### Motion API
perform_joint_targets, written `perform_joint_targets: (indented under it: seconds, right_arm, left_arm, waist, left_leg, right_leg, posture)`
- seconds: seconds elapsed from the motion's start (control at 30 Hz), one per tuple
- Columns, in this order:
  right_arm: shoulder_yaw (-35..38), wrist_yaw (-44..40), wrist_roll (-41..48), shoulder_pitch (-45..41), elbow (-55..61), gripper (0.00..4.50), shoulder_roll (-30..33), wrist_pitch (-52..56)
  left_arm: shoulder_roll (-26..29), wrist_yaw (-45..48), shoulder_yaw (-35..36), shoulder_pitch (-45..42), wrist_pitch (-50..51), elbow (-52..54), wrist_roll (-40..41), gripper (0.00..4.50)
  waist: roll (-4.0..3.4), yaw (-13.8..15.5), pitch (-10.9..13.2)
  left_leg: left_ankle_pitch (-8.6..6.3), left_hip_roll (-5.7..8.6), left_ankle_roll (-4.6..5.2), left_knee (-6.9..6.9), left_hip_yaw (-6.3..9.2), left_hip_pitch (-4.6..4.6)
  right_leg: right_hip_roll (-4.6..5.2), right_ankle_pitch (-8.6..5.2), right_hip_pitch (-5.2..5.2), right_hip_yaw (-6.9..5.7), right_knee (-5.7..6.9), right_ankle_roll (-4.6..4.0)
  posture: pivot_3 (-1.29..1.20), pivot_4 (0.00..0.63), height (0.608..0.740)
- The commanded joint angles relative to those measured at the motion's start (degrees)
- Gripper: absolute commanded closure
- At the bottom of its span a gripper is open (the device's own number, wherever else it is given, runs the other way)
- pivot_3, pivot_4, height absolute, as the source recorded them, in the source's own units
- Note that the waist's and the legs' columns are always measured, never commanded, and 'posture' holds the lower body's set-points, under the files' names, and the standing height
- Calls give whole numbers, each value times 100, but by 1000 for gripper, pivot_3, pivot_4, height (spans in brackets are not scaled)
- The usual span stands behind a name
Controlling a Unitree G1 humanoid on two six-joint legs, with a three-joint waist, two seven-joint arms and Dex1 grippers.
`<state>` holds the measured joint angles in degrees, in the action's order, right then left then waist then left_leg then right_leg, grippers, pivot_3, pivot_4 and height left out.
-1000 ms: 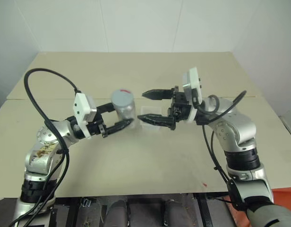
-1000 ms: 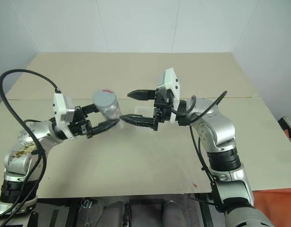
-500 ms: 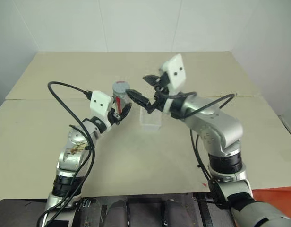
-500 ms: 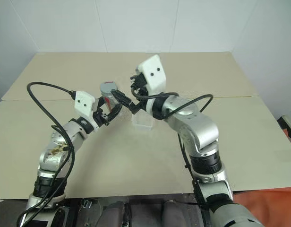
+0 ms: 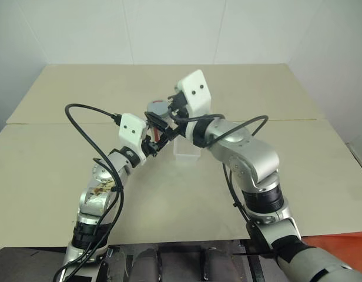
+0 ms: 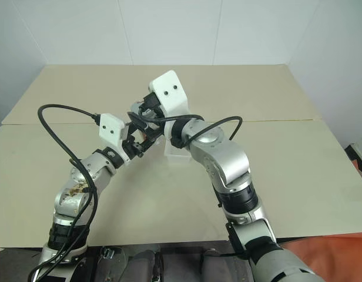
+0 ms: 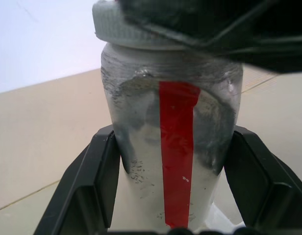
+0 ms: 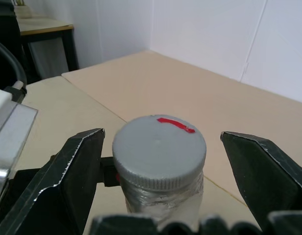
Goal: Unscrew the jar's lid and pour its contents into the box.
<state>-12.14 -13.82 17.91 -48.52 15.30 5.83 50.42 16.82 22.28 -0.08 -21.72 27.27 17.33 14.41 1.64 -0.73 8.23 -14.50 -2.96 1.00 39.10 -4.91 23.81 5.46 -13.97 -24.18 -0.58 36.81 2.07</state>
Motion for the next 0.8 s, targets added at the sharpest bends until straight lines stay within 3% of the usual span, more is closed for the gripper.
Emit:
perform_joint_targets:
  seconds: [0.03, 0.8]
  right_arm:
    - [64, 44, -123, -165, 46, 52, -49, -49]
    - [166, -282, -162, 54, 315, 52, 334, -48]
  left_arm:
    - [34, 67, 46, 1, 19, 333, 137, 1734]
    - [343, 202, 393, 6, 142, 370, 529, 1734]
  waist:
    - [0, -1, 0]
    - [0, -3, 0]
  left_leg:
    - [0, 0, 0, 0, 0, 0]
    - [0, 0, 1, 0, 2, 0]
  right_leg:
    - [0, 0, 0, 0, 0, 0]
    - [0, 0, 0, 0, -3, 0]
  posture:
    - [0, 150, 740]
    - [0, 150, 740]
